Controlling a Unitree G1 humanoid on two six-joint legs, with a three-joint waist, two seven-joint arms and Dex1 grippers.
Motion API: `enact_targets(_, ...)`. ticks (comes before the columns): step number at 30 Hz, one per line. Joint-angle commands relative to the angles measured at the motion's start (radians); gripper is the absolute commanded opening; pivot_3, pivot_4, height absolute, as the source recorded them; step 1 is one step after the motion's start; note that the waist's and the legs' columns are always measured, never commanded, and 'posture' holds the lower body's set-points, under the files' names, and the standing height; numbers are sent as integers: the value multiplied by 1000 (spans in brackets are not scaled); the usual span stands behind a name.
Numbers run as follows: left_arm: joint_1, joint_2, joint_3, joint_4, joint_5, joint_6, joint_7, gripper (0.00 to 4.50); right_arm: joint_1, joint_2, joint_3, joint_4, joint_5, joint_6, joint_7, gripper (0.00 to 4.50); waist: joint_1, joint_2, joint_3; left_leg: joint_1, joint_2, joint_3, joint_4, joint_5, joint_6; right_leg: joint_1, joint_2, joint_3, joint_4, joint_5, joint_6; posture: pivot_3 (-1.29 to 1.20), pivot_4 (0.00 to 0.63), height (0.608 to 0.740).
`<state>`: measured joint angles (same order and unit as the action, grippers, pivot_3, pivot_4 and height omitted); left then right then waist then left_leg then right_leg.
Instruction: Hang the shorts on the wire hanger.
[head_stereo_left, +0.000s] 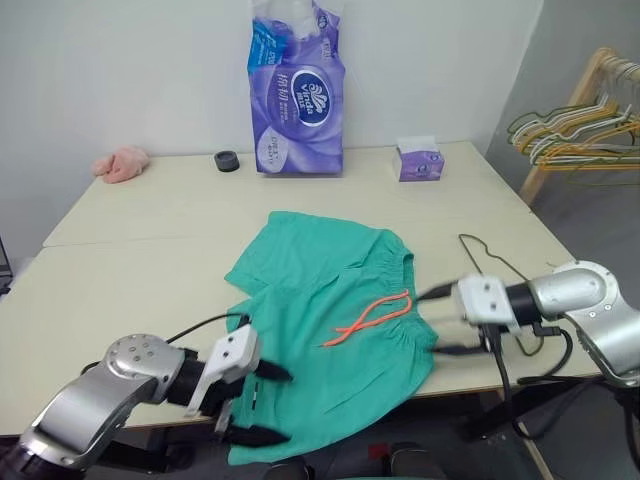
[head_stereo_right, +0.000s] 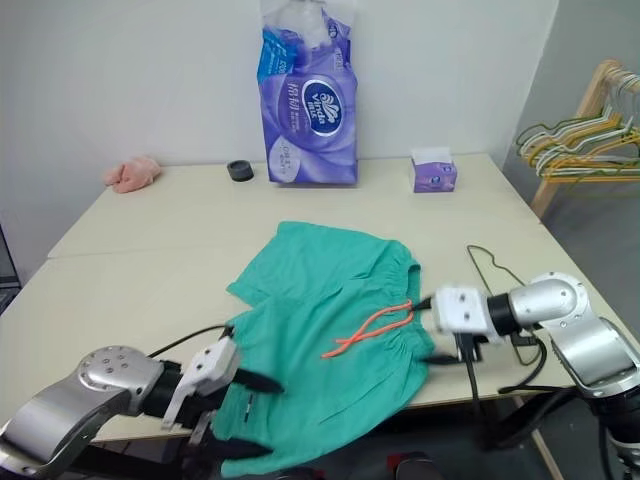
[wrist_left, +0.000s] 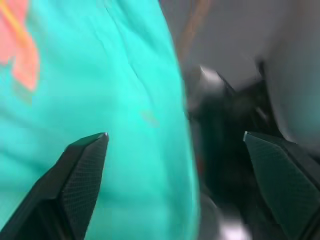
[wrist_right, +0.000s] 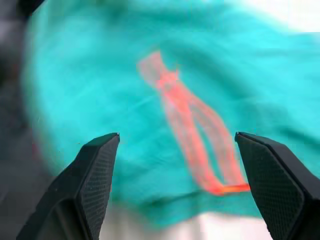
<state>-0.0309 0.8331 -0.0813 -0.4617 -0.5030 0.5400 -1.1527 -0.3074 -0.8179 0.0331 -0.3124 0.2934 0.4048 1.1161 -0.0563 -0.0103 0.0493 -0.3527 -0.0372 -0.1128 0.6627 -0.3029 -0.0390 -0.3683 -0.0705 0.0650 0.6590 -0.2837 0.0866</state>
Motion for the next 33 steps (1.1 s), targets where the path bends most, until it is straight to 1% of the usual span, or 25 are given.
enact_targets(1, -138, -121, 34, 35, 69, -61, 192, 4465, 20, 105, -170, 55, 15, 113, -266, 3997, 18, -4, -2, 0, -1, -1, 0, 0, 0, 0, -1, 0, 0, 0, 0, -90, 0, 740)
enact_targets(3, -182, -137, 8, 55, 111, -92, 200, 4465, 39, 182, -217, 86, -69, 119, -460, 3997, 24, -6, -5, 0, -1, -1, 0, 0, 0, 0, 0, 0, 0, 1, 0, -100, 0, 740)
enact_targets(5, -205, -135, -25, 78, 150, -131, 188, 4465, 67, 233, -248, 109, -126, 142, -594, 3997, 24, -3, -6, 0, -1, 1, -1, 0, -1, -2, 0, 2, 0, 1, 0, -111, 0, 740)
enact_targets(6, -214, -134, -39, 91, 167, -148, 181, 4465, 85, 253, -262, 119, -148, 157, -651, 3997, 23, -3, -7, 0, -1, 3, -2, 0, -1, -2, 0, 3, 0, 1, 0, -111, 0, 740)
enact_targets(7, -223, -134, -47, 102, 176, -155, 174, 4465, 103, 263, -272, 128, -149, 188, -676, 3997, 22, -2, -6, 0, -2, 5, -2, 0, -1, -2, 0, 4, 0, 1, 0, -111, 0, 740)
enact_targets(9, -233, -130, -52, 111, 166, -149, 155, 4465, 124, 296, -315, 155, -166, 220, -764, 3997, 17, -2, -6, 0, -2, 7, -1, 0, -1, -3, 0, 6, 0, 1, 0, -124, 0, 740)
enact_targets(10, -237, -126, -54, 113, 159, -145, 142, 4465, 129, 313, -342, 161, -150, 262, -788, 3997, 12, -2, -6, 0, -1, 7, -1, 0, -1, -3, 0, 5, 0, 1, 0, -127, 0, 740)
enact_targets(14, -246, -99, -65, 127, 148, -141, 75, 4465, 155, 305, -354, 205, -170, 330, -833, 3997, -4, -1, -6, 0, -1, 7, -2, 0, 0, -3, 0, 5, 1, 1, 0, -131, 0, 740)
enact_targets(17, -255, -92, -75, 154, 171, -167, 50, 4465, 127, 311, -399, 261, -142, 387, -864, 3997, -15, -1, -6, 0, -1, 7, -2, 0, 0, -2, 0, 4, 1, 0, 0, -134, 0, 740)
enact_targets(23, -277, -109, -91, 176, 185, -182, 37, 4465, 49, 276, -374, 470, -132, 382, -811, 3997, -37, -1, -6, 0, -1, 7, -2, 0, 0, -2, 0, 4, 0, 0, 0, -134, 0, 740)
enact_targets(26, -279, -112, -93, 179, 190, -184, 37, 4465, 23, 257, -341, 534, -137, 366, -771, 3997, -42, -1, -7, 0, -1, 7, -2, 0, 0, -1, 0, 4, 0, 0, 0, -130, 0, 740)
enact_targets(29, -275, -112, -91, 180, 196, -190, 37, 4500, -7, 243, -322, 615, -148, 360, -755, 3428, -47, -2, -7, 0, -1, 7, -2, 0, 0, 0, 0, 3, 0, 0, 0, -120, 0, 740)
enact_targets(30, -270, -111, -89, 177, 197, -191, 38, 4500, -15, 238, -317, 640, -148, 366, -750, 3070, -47, -3, -8, 1, -1, 6, -2, 0, 0, 0, 0, 3, 0, 0, 0, -118, 0, 740)
enact_targets(31, -264, -110, -88, 174, 198, -193, 40, 4500, -18, 230, -301, 662, -155, 364, -742, 2804, -47, -4, -9, 1, -1, 6, -2, 0, 0, 1, 0, 3, 0, 0, 0, -118, 0, 740)
enact_targets(33, -249, -107, -86, 167, 201, -196, 42, 4500, -26, 226, -288, 704, -159, 377, -744, 2073, -46, -6, -10, 2, -1, 5, -2, 0, 0, 2, 0, 3, -1, 0, 0, -115, 0, 740)
